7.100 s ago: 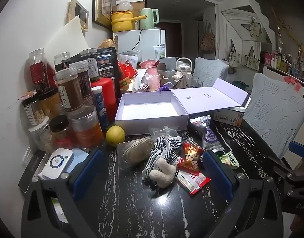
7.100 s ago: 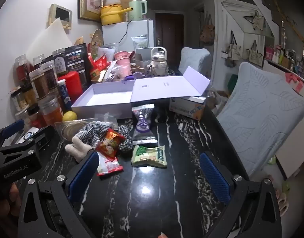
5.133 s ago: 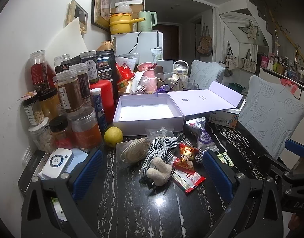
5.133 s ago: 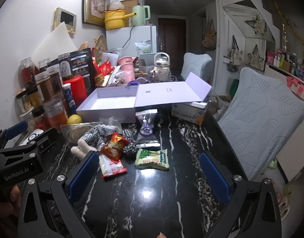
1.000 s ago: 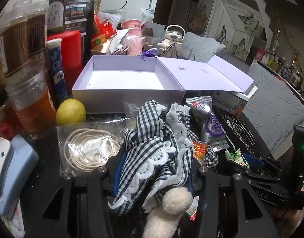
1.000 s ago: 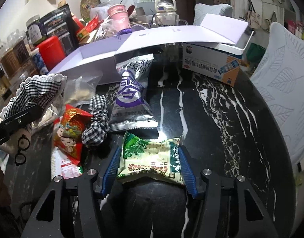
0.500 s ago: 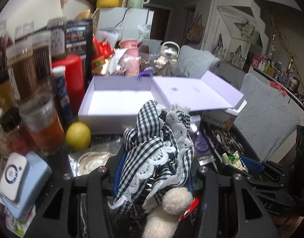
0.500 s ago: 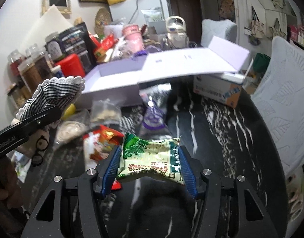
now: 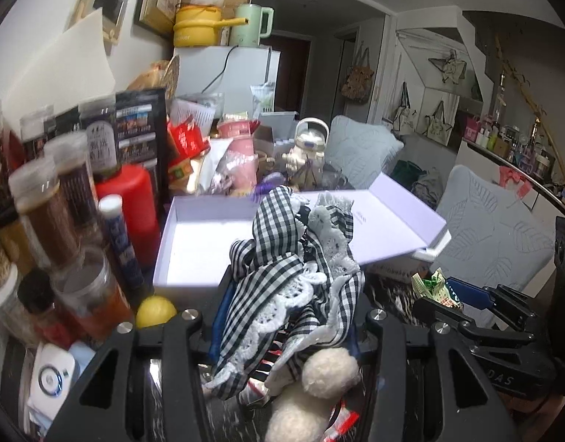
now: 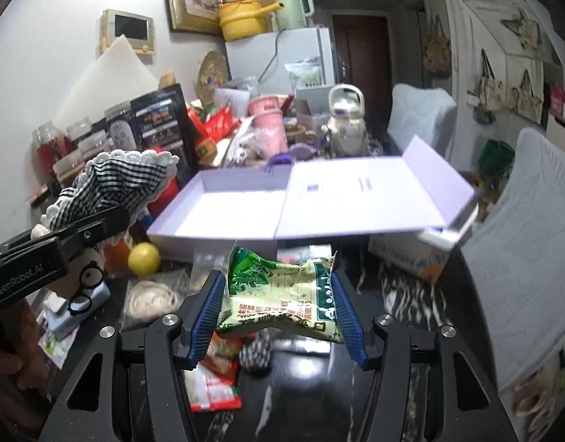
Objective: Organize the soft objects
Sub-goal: 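Carry cloth in left gripper while right gripper carries green packet to the box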
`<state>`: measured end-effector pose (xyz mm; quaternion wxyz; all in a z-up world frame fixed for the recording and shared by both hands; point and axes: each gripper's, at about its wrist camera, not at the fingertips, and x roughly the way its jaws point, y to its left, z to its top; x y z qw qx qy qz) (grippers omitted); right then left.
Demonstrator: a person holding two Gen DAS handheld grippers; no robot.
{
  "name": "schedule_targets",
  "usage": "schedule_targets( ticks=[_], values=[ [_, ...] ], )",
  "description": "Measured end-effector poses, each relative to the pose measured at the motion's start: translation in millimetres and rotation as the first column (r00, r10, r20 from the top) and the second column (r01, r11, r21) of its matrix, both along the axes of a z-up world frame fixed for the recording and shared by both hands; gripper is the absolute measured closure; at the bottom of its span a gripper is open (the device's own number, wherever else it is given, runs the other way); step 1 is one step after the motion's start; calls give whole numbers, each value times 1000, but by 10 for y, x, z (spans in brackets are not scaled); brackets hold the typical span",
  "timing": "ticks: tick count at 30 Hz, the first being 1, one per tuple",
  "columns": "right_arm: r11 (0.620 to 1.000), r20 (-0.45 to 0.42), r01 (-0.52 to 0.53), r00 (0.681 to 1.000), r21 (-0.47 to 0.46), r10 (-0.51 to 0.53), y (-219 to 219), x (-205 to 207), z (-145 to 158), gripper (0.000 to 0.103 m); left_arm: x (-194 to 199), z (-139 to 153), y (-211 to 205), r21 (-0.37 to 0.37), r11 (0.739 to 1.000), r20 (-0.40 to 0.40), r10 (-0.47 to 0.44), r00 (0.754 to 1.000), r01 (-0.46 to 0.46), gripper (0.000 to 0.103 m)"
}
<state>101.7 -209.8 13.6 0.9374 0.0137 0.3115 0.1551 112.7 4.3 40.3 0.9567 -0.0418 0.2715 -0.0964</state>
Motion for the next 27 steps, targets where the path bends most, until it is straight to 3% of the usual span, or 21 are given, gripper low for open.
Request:
schedule_targets(
  ticks=[15, 27],
  values=[
    [997, 96, -71, 993, 27, 69, 114, 654, 491, 45, 669, 375, 85, 41, 999, 98, 27, 995, -31, 56],
    [991, 130, -131, 983, 32, 126, 389, 1269, 625, 45, 1311, 329, 256, 54, 997, 89, 53, 995, -58, 56]
  ],
)
